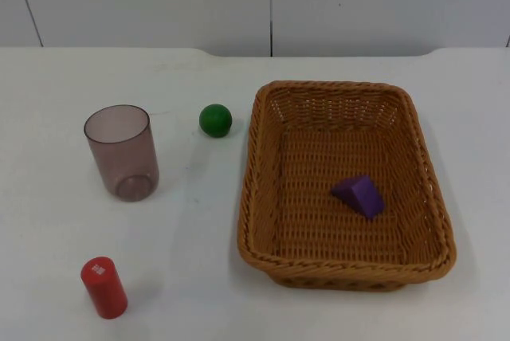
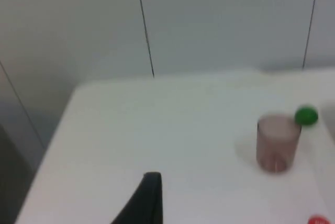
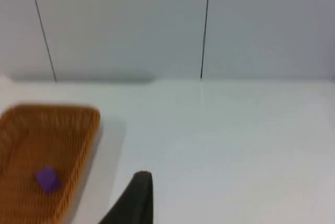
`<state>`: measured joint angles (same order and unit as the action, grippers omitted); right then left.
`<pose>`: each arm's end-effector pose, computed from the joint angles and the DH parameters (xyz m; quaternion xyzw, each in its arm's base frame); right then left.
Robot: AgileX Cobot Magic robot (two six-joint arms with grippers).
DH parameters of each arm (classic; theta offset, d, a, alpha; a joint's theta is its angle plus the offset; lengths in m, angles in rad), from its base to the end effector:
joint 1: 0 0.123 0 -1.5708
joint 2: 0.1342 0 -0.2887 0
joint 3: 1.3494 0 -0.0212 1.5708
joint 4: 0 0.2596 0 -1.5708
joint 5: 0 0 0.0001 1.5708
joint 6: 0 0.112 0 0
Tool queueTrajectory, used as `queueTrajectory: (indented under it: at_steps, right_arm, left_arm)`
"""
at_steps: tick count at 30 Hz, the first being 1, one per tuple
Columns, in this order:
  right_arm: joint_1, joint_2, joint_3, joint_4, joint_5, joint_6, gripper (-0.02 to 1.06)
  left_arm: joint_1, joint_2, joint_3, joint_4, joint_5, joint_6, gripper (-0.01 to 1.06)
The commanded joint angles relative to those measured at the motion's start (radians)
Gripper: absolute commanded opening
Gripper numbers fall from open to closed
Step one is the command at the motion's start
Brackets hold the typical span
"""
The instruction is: Pick up the basket with the left hand and place the triangular block into the basket with the right hand.
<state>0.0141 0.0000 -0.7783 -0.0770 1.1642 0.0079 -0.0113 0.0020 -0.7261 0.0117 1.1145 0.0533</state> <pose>-0.0271 -0.0083 0.3402 0.0063 0.8039 -0.0310 0.5940 -0.0158 0.0014 0.3315 0.0250 0.8054 0.0182 0.5919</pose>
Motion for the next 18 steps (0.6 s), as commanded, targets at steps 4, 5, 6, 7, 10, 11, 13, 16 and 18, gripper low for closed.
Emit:
queueTrajectory:
  at_steps: [4,5,6,7,10,11,13,16,18]
  right_arm:
    - [-0.001,0.0,0.134,0.0,-0.009,0.009,1.05]
    - [-0.001,0.0,0.163,0.0,-0.017,0.009,1.05]
    - [-0.001,0.0,0.186,0.0,-0.02,0.009,1.05]
    - [-0.001,0.0,0.209,0.0,-0.023,0.009,1.05]
    - [-0.001,0.0,0.238,0.0,-0.031,0.009,1.05]
    - [-0.001,0.0,0.24,0.0,-0.059,0.009,1.05]
    - [-0.001,0.0,0.24,-0.002,-0.081,0.01,1.05]
    - [-0.001,0.0,0.244,-0.004,-0.104,0.01,1.05]
    - [-0.001,0.0,0.251,-0.004,-0.102,0.01,1.05]
  left_arm:
    - [-0.006,-0.002,0.146,-0.012,-0.016,-0.01,1.05]
    - [-0.006,-0.002,0.167,-0.012,-0.019,-0.01,1.05]
    - [-0.006,-0.002,0.193,-0.012,-0.024,-0.01,1.05]
    - [-0.006,-0.002,0.204,-0.012,-0.027,-0.01,1.05]
    - [-0.006,-0.002,0.234,-0.012,-0.038,-0.01,1.05]
    - [-0.006,-0.002,0.232,-0.012,-0.038,-0.01,1.05]
    - [-0.006,-0.002,0.232,-0.012,-0.038,-0.01,1.05]
    - [-0.006,-0.002,0.232,-0.012,-0.038,-0.01,1.05]
    - [-0.006,-0.002,0.232,-0.012,-0.038,-0.01,1.05]
